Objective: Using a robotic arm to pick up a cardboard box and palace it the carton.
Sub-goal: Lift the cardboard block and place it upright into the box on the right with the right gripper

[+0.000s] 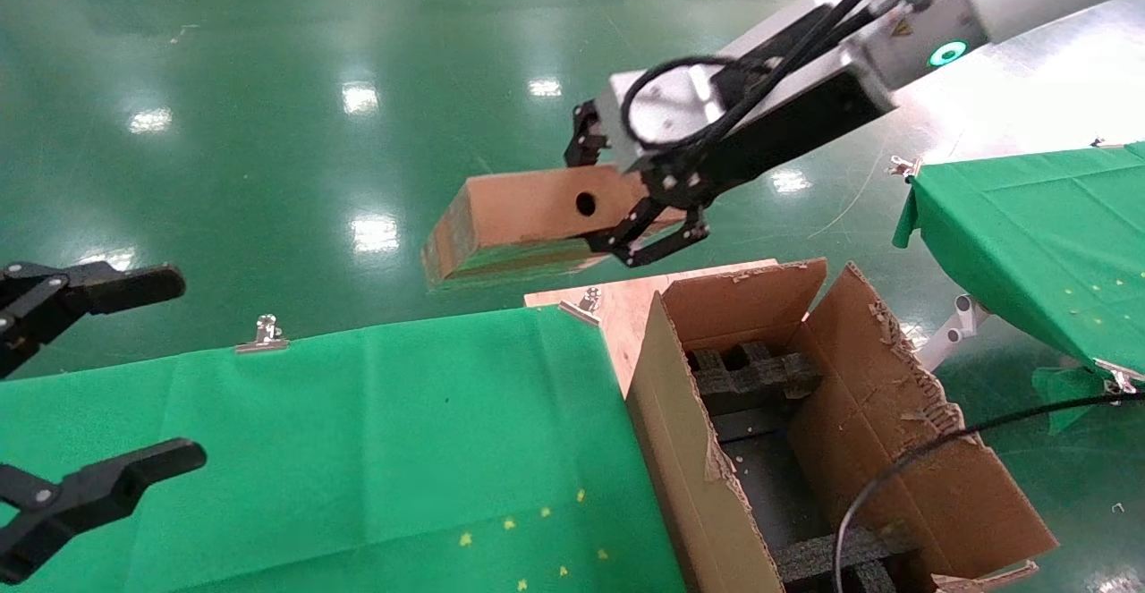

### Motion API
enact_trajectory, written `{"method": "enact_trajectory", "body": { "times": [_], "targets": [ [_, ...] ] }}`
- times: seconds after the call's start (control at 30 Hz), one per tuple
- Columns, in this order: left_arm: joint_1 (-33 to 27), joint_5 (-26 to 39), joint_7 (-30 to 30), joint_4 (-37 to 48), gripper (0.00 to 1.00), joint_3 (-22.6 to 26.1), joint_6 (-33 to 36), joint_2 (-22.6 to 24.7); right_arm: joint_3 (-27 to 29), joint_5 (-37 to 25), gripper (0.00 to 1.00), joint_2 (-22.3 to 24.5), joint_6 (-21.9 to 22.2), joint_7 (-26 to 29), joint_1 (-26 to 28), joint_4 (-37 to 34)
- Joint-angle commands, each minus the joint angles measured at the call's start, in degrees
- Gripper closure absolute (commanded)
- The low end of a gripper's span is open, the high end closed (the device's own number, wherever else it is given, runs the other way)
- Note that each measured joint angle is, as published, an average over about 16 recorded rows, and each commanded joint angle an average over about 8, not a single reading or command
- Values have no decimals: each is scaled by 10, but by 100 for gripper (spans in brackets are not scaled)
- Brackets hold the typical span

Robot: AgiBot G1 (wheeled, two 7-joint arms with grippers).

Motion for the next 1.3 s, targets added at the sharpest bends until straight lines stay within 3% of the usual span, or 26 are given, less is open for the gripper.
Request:
{"method": "enact_trajectory", "body": {
  "times": [0.03, 0.3, 0.83, 1.03, 1.3],
  "targets": [
    [0, 0, 0, 0, 0, 0, 0, 0, -18, 15, 100, 2, -1, -6, 18, -14],
    [0, 0, 0, 0, 0, 0, 0, 0, -90, 59, 100, 58, 0, -19, 56, -44],
    [0, 0, 0, 0, 0, 0, 0, 0, -263, 52, 100, 214, -1, -22, 145, -62],
    [0, 0, 0, 0, 0, 0, 0, 0, -309, 61, 100, 244, -1, -11, 153, -55],
    [0, 0, 0, 0, 0, 0, 0, 0, -322, 70, 100, 255, 13, 6, 143, -54]
  ]
}}
